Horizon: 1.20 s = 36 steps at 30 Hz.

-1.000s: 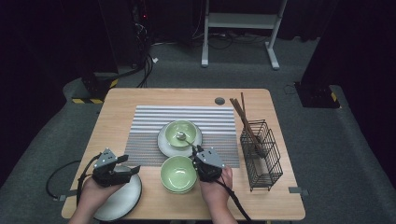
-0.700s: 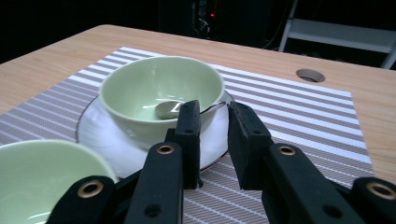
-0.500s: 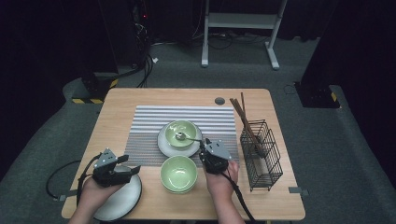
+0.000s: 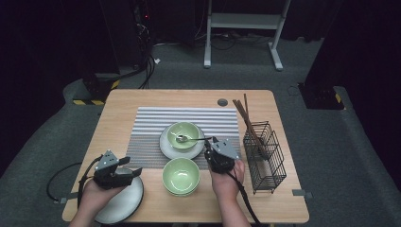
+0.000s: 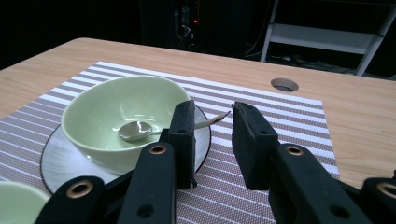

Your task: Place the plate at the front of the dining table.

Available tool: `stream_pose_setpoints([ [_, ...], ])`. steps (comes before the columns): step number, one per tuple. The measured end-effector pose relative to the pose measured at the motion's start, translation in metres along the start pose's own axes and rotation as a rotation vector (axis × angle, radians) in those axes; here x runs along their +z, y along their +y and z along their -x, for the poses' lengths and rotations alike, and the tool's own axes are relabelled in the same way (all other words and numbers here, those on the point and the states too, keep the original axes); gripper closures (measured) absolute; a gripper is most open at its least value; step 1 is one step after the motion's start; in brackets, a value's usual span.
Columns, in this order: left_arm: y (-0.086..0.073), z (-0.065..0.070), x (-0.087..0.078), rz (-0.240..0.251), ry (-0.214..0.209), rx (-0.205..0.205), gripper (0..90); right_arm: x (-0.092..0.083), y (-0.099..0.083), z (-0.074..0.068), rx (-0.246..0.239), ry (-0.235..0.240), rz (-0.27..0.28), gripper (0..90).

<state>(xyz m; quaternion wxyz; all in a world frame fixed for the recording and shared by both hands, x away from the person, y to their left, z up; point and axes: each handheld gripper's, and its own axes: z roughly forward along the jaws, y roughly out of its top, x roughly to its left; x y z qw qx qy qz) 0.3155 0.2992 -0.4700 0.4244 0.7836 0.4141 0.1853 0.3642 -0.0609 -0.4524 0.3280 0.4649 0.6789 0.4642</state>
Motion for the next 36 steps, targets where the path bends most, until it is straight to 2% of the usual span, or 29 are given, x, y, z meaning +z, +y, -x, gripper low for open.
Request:
stream_pose_setpoints([
  [5,0.001,0.001,0.000,0.001,0.002,0.010,30.1,-0.009,0.001,-0.001,0.006,0.008,0.016,69.4],
  [7,0.001,0.002,0.000,-0.001,0.004,0.011,30.1,-0.014,0.002,-0.003,0.008,0.014,0.014,72.2],
  [12,0.001,0.002,0.001,-0.001,0.003,0.014,30.1,-0.017,0.004,-0.011,-0.018,0.037,0.011,77.2],
  [16,0.000,0.001,0.000,0.000,0.004,0.013,30.1,-0.011,0.003,-0.015,-0.042,0.039,-0.003,78.3],
  [23,0.000,0.000,0.000,-0.001,0.002,0.011,30.1,0.004,0.000,-0.015,-0.040,0.027,-0.027,78.9],
  [27,0.000,0.000,0.000,0.000,0.001,0.007,30.2,0.011,0.000,-0.012,-0.047,0.015,-0.034,78.9],
  [36,0.000,-0.001,-0.001,0.003,-0.001,0.005,30.2,0.029,0.001,-0.002,-0.030,-0.023,-0.040,77.1],
])
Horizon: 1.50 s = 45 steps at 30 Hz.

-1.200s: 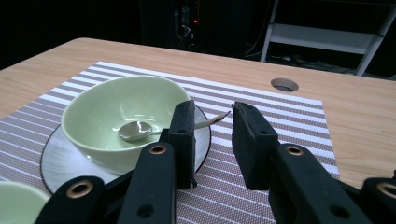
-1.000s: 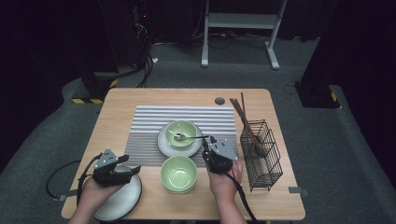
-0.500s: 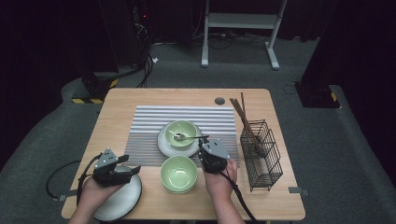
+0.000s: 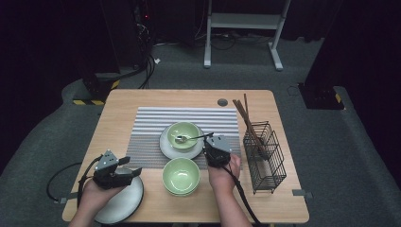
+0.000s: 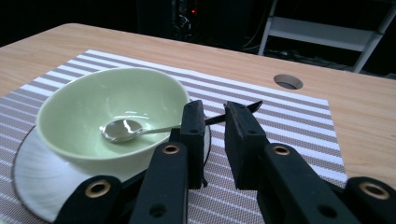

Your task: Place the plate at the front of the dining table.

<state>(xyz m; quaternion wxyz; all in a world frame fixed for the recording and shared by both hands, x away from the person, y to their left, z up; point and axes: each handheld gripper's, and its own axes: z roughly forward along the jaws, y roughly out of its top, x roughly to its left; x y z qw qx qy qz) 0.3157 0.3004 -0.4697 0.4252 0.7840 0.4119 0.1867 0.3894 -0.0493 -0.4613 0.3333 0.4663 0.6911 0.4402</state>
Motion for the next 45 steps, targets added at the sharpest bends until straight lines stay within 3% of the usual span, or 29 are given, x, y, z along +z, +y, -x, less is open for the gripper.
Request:
stream_pose_setpoints([
  [25,-0.001,-0.001,0.002,-0.012,-0.005,0.005,29.9,0.034,0.013,0.011,0.034,-0.030,-0.029,76.7],
  [37,-0.001,-0.001,0.001,-0.006,-0.003,0.008,30.2,0.016,0.013,0.011,0.036,-0.018,-0.009,75.4],
  [41,0.000,0.001,0.003,-0.021,-0.033,0.024,29.8,0.007,0.011,0.007,0.022,0.001,0.004,74.5],
  [45,-0.001,0.002,0.006,-0.027,-0.034,0.025,29.0,-0.003,0.007,0.003,0.028,0.024,0.010,73.8],
])
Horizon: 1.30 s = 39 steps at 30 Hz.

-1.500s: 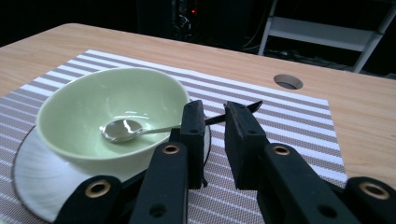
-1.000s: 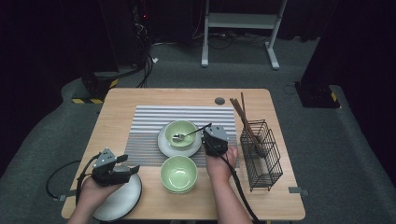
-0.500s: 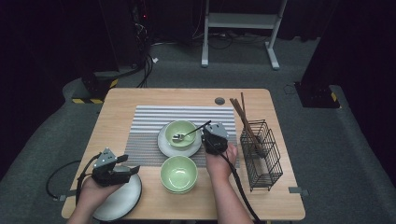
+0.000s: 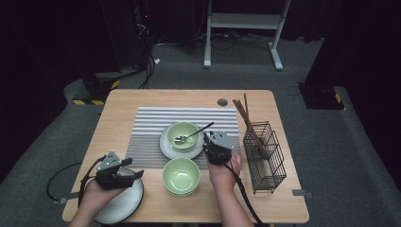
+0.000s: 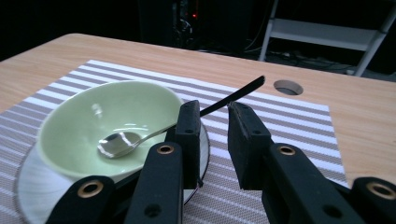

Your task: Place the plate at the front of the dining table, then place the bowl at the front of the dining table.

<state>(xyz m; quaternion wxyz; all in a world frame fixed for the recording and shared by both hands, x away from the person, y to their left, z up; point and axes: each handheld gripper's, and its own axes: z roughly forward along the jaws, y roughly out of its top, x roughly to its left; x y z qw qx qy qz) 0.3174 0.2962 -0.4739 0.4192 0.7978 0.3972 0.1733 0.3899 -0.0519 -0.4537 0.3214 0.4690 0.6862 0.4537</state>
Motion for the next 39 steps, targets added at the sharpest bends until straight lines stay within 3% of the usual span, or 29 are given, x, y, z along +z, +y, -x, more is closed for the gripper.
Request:
stream_pose_setpoints([
  [10,-0.001,0.000,0.005,-0.001,-0.020,0.011,26.9,-0.023,-0.013,-0.008,-0.013,0.039,0.018,69.2],
  [17,-0.002,0.000,0.006,0.005,-0.019,0.028,27.2,-0.035,-0.025,-0.007,0.003,0.057,0.012,64.3],
  [21,-0.003,-0.002,0.006,0.018,-0.024,0.015,26.8,-0.042,-0.031,-0.006,0.000,0.056,0.011,62.4],
  [22,-0.004,-0.001,0.006,0.014,-0.014,0.034,26.8,-0.044,-0.032,-0.006,-0.003,0.054,0.013,61.8],
  [24,-0.005,-0.001,0.007,0.009,-0.011,0.036,26.7,-0.048,-0.034,-0.005,0.006,0.056,0.011,60.2],
  [30,-0.004,0.001,0.009,-0.004,0.000,0.034,25.9,-0.058,-0.035,-0.003,0.003,0.063,0.013,58.7],
  [32,-0.004,0.001,0.009,-0.016,0.000,0.015,25.2,-0.062,-0.034,-0.002,0.005,0.064,0.013,58.0],
  [39,-0.003,0.000,0.004,-0.002,0.017,0.003,26.3,-0.065,-0.027,-0.003,-0.011,0.071,0.021,56.5],
])
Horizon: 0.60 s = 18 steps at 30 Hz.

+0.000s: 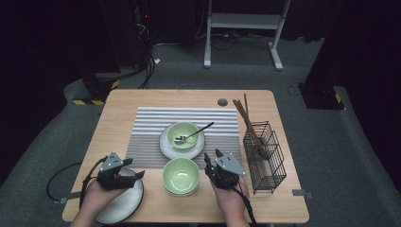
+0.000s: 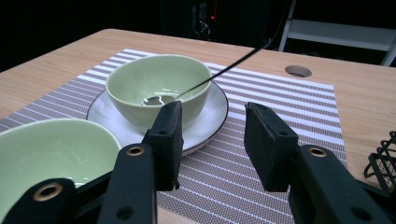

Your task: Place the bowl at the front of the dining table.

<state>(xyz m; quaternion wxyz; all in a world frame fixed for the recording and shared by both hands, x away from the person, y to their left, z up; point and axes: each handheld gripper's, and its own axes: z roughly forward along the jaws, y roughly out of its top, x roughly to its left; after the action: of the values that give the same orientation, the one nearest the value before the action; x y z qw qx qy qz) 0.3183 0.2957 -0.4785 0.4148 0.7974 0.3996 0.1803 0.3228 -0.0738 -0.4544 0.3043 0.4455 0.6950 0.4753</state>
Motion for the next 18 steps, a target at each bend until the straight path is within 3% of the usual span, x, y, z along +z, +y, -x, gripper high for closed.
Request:
stream_pose_setpoints([
  [5,0.002,0.001,-0.002,0.008,0.000,-0.003,27.1,-0.005,0.006,-0.001,-0.002,-0.007,0.018,56.3],
  [18,0.003,0.003,0.002,-0.026,-0.025,-0.007,27.5,-0.020,0.031,-0.002,-0.014,-0.013,0.043,52.9],
])
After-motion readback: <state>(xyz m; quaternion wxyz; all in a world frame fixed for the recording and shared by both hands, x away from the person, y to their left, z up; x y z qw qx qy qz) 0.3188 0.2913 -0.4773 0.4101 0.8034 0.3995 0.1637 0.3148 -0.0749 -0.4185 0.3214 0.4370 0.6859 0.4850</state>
